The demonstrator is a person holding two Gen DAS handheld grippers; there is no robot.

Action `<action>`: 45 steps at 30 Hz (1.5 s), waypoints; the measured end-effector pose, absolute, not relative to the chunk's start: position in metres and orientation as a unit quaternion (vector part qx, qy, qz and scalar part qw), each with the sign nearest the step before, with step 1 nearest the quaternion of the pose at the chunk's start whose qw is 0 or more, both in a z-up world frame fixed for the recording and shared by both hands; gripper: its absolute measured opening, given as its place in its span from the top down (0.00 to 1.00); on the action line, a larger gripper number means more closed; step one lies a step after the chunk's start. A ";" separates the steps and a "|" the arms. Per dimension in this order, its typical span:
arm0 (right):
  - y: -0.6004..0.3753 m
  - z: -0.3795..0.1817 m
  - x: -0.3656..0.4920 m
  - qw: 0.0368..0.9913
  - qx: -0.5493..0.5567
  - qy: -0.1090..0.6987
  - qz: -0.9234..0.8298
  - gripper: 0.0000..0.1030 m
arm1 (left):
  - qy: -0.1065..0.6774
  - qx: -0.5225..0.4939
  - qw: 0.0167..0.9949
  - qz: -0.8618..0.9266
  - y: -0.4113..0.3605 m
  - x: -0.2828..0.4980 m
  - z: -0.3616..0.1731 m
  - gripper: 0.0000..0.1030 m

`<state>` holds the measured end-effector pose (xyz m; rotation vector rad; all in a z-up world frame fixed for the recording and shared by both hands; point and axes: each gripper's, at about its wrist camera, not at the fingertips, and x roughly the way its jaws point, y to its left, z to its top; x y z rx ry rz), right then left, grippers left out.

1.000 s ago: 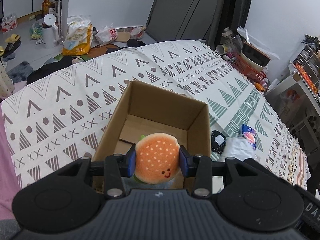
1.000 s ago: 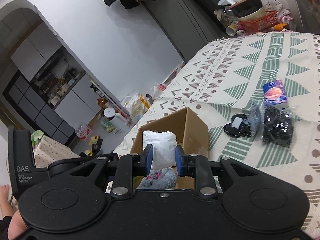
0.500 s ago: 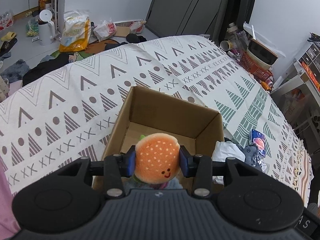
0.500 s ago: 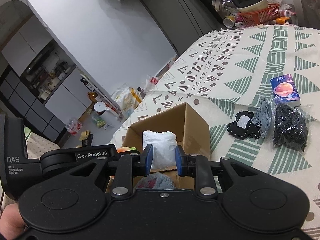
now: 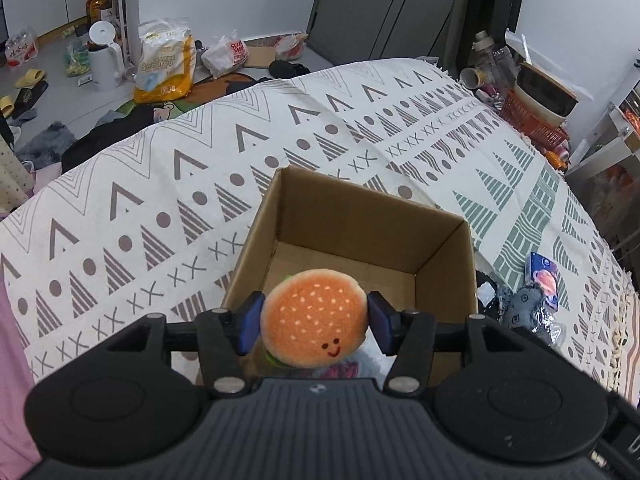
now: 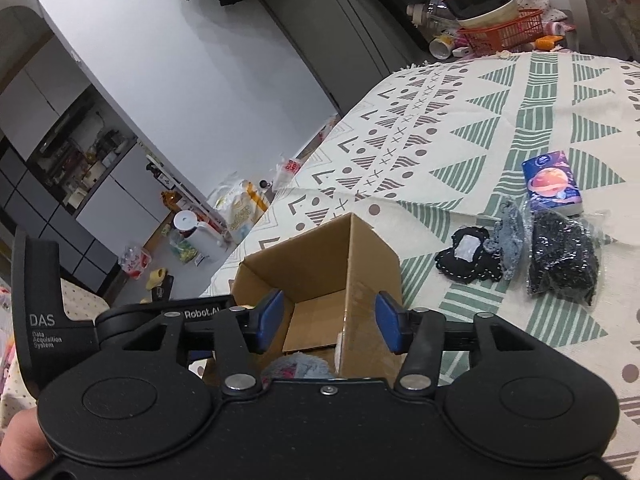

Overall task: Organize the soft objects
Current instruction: 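Open both grippers to drop the burger plush and white bundle into the box, then move both grippers to the black items and blue packet beside the box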

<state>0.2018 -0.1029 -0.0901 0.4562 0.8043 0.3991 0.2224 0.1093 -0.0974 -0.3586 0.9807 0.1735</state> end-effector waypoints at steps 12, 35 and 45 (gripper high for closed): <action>-0.130 -0.072 0.190 0.886 0.221 0.369 0.171 0.27 | 0.445 -0.143 0.880 0.080 0.087 0.205 -0.071 0.28; -0.205 -0.022 0.161 0.901 0.231 0.334 0.151 0.03 | 0.422 -0.087 0.901 0.058 0.021 0.170 -0.025 0.26; -0.222 -0.005 0.151 0.914 0.201 0.324 0.140 0.00 | 0.403 -0.064 0.912 0.029 -0.013 0.172 -0.002 0.26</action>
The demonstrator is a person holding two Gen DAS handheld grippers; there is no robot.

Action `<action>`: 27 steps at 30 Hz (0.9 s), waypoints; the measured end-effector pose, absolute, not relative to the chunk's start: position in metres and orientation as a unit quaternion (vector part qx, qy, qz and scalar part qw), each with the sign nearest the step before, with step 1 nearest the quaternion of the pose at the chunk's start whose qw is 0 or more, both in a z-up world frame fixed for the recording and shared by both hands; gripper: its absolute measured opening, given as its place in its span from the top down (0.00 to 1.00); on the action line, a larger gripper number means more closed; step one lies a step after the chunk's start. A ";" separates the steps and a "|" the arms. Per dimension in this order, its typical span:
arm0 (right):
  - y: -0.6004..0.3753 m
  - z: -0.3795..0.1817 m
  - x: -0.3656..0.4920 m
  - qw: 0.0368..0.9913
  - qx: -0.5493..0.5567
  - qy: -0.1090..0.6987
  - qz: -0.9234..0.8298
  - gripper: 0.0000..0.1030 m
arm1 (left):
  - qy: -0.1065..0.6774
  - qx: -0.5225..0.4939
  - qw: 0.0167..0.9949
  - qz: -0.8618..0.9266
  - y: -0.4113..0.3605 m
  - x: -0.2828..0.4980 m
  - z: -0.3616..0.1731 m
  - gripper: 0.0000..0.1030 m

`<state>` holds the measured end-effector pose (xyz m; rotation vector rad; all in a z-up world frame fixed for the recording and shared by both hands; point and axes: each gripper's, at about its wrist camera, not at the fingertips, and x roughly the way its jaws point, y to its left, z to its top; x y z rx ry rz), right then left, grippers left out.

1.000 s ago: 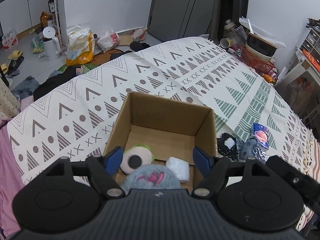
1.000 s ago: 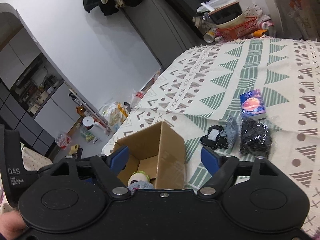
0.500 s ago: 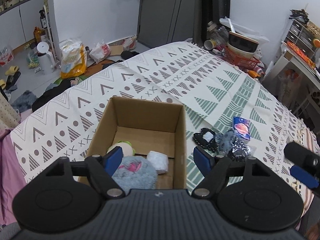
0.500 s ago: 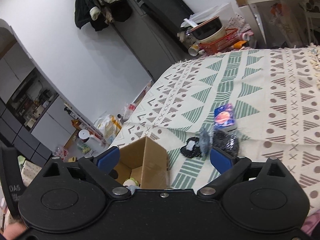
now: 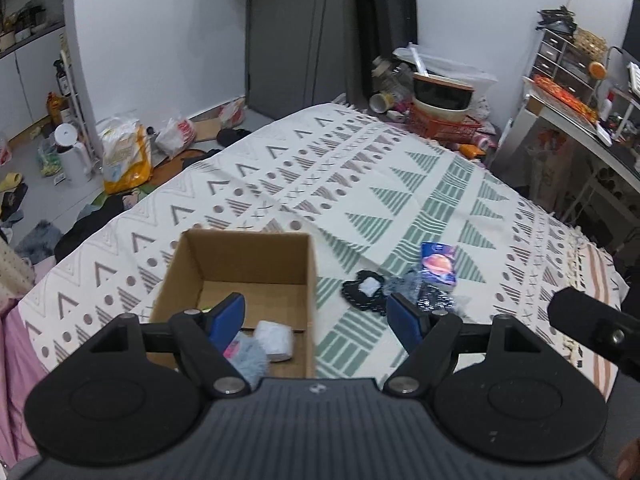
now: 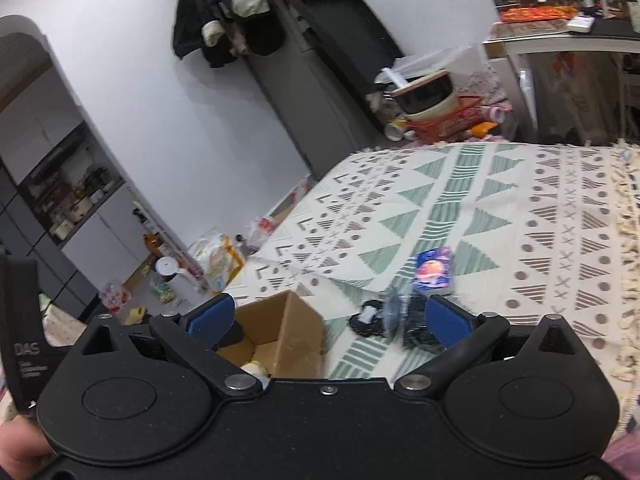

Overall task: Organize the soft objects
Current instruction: 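Move both grippers to the black items and blue packet beside the box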

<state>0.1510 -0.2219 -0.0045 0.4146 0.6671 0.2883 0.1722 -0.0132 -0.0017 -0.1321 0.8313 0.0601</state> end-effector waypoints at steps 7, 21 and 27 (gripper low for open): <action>-0.254 -0.006 0.152 0.912 0.234 0.317 0.110 0.00 | 0.404 -0.056 0.913 0.017 -0.033 0.177 0.000 0.26; -0.287 -0.043 0.168 0.888 0.285 0.354 0.067 0.00 | 0.430 -0.074 0.900 0.001 -0.056 0.205 -0.018 0.26; -0.294 -0.066 0.176 0.877 0.303 0.370 0.043 0.01 | 0.434 -0.076 0.898 -0.010 -0.066 0.219 -0.031 0.26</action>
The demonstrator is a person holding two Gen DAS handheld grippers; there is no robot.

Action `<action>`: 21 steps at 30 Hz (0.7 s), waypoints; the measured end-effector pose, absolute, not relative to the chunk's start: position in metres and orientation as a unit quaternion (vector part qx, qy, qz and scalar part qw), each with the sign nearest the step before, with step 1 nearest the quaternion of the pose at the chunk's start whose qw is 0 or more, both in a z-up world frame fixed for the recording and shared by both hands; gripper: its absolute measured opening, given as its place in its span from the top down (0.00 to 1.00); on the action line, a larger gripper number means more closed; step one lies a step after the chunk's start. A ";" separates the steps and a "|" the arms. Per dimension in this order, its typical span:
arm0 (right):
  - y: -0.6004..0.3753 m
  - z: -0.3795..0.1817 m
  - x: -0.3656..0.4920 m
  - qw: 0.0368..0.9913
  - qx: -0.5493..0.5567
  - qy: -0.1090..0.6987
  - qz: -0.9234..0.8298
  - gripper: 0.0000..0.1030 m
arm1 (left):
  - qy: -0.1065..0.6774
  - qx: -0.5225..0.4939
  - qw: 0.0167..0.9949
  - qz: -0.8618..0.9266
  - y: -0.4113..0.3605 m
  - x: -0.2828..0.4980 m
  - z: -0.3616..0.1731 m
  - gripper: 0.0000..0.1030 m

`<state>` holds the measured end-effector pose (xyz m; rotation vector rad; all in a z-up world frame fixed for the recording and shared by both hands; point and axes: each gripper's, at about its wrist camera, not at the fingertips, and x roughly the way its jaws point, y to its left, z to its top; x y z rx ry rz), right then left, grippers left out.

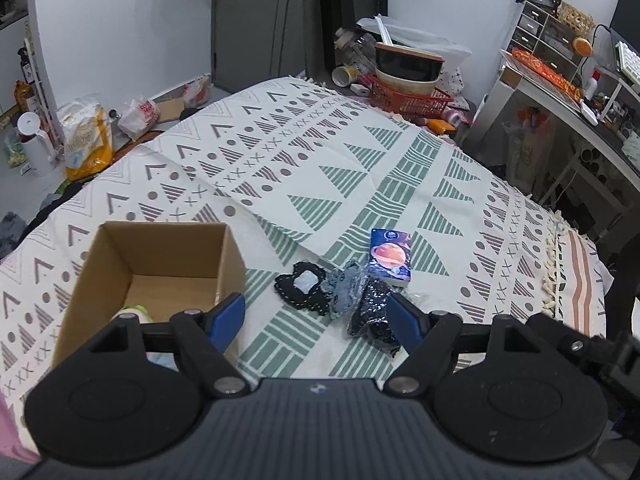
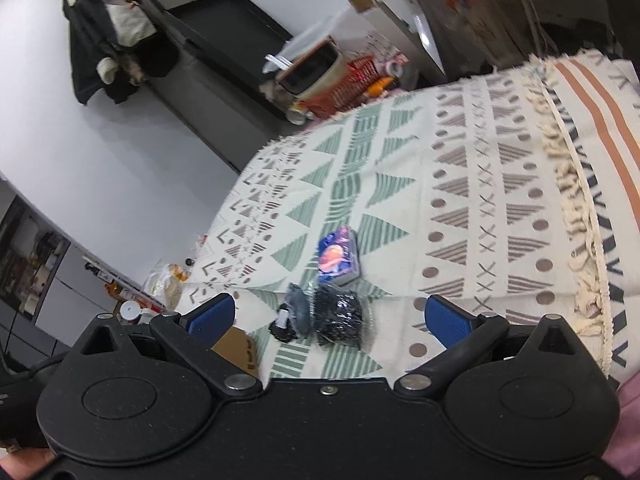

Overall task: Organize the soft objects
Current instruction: 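Move both grippers to the black items and blue packet beside the box, then grasp the blue denim cloth with the left gripper while the right gripper grasps the black bead bag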

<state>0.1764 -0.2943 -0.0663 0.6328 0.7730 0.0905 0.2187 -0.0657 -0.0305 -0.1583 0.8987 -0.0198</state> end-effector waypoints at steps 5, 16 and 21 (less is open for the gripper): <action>-0.301 -0.084 0.186 0.866 0.331 0.373 0.028 0.01 | 0.448 -0.082 0.890 -0.026 -0.073 0.233 -0.046 0.28; -0.303 -0.120 0.203 0.842 0.372 0.390 0.017 0.02 | 0.460 -0.076 0.884 -0.029 -0.083 0.257 -0.069 0.30; -0.300 -0.132 0.210 0.835 0.378 0.399 0.017 0.07 | 0.463 -0.077 0.882 -0.036 -0.088 0.266 -0.080 0.33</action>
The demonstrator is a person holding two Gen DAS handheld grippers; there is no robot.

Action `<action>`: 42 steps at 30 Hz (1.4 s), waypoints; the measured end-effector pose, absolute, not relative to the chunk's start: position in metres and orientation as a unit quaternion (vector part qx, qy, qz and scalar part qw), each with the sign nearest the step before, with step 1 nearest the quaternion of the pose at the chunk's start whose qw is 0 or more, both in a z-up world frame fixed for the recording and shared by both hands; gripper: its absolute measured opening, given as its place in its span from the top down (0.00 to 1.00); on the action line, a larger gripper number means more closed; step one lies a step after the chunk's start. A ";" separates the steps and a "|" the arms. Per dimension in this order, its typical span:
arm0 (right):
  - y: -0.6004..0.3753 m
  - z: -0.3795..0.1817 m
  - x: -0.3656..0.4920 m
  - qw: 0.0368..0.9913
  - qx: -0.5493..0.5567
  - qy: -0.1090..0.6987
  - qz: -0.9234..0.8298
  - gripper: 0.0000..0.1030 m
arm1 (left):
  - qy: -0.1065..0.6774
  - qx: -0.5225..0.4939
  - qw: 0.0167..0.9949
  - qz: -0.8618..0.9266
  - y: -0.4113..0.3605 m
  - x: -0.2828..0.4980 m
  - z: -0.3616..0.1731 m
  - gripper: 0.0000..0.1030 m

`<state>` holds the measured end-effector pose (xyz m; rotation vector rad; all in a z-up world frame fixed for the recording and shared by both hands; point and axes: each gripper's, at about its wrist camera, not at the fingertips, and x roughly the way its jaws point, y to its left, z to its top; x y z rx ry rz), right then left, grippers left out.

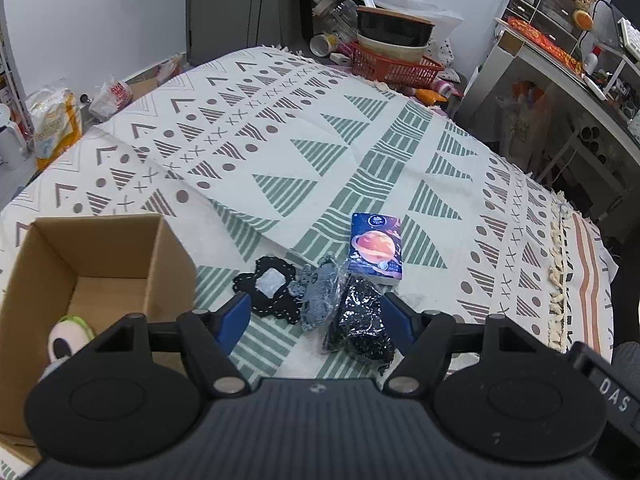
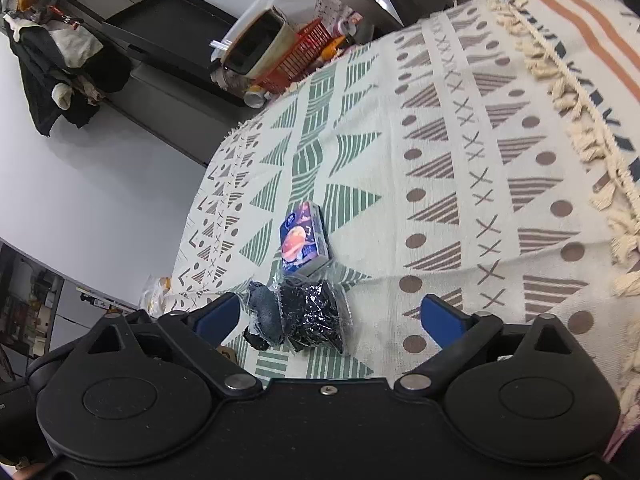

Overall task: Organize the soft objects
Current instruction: 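Grasp the blue denim cloth with the left gripper while the right gripper grasps the black bead bag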

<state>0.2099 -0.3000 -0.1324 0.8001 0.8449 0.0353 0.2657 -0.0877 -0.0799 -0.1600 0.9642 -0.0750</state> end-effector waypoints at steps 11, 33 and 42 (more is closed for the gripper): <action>-0.295 -0.158 0.223 0.829 0.383 0.408 0.013 0.15 | 0.474 -0.107 0.873 -0.045 -0.087 0.286 -0.112 0.42; -0.272 -0.186 0.245 0.827 0.386 0.408 0.026 0.36 | 0.493 -0.148 0.855 -0.058 -0.078 0.321 -0.157 0.80; -0.261 -0.183 0.244 0.827 0.372 0.418 0.055 0.76 | 0.485 -0.141 0.860 -0.064 -0.077 0.310 -0.146 0.83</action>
